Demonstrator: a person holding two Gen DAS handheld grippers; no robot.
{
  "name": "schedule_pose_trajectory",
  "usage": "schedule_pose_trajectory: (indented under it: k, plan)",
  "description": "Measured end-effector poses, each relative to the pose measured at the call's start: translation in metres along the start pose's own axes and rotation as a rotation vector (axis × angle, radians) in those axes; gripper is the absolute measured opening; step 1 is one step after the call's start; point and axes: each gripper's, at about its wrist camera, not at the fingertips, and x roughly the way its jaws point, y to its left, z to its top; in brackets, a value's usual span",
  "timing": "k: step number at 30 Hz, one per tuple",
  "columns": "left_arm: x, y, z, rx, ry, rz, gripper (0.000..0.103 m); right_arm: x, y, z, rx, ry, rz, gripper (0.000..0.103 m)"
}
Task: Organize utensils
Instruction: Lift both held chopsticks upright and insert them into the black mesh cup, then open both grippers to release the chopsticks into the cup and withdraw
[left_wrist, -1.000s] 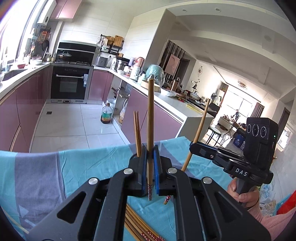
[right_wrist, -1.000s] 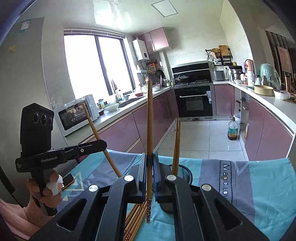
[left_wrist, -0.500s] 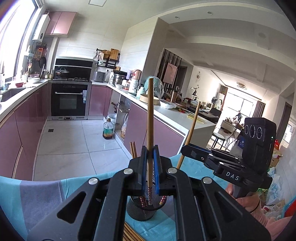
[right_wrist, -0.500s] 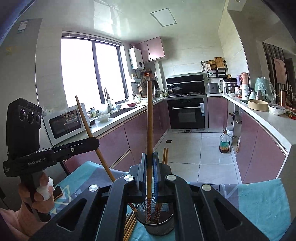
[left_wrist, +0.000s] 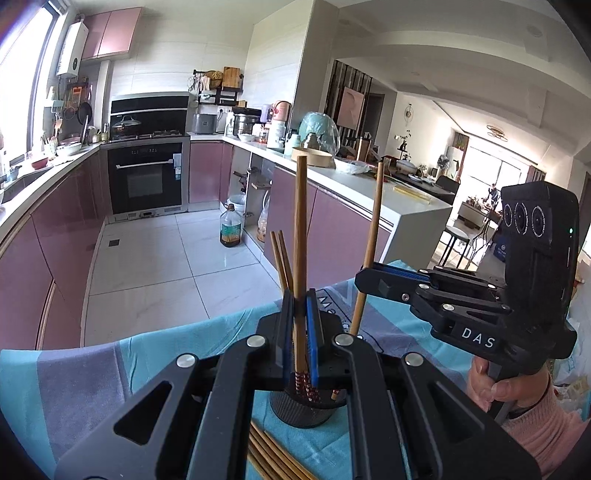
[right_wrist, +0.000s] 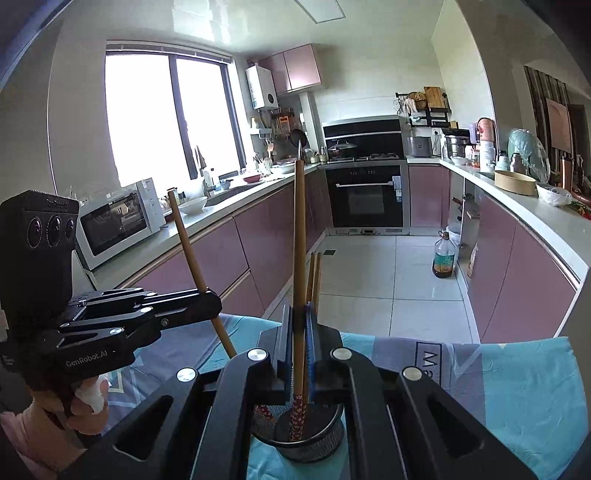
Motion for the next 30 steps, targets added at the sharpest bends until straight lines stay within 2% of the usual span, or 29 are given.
schedule_pose_trajectory:
  k: [8,17,21,30]
  plan:
    - [0.024,0.007,-0.016,0.012,0.089,-0.01,0.007,0.014,-0.002,-0.01,0.006,0.092,-0.004,0.005]
    - [0.051,0.02,-0.01,0.011,0.141,-0.008,0.007,0.037,-0.009,-0.013,0.048,0.169,-0.008,0.006]
    - [0.064,0.025,-0.006,-0.003,0.154,0.012,0.009,0.043,-0.013,-0.01,0.068,0.166,-0.024,0.008]
    - [0.065,0.039,-0.017,-0.046,0.128,0.058,0.015,0.029,-0.011,-0.015,0.078,0.117,-0.027,0.025]
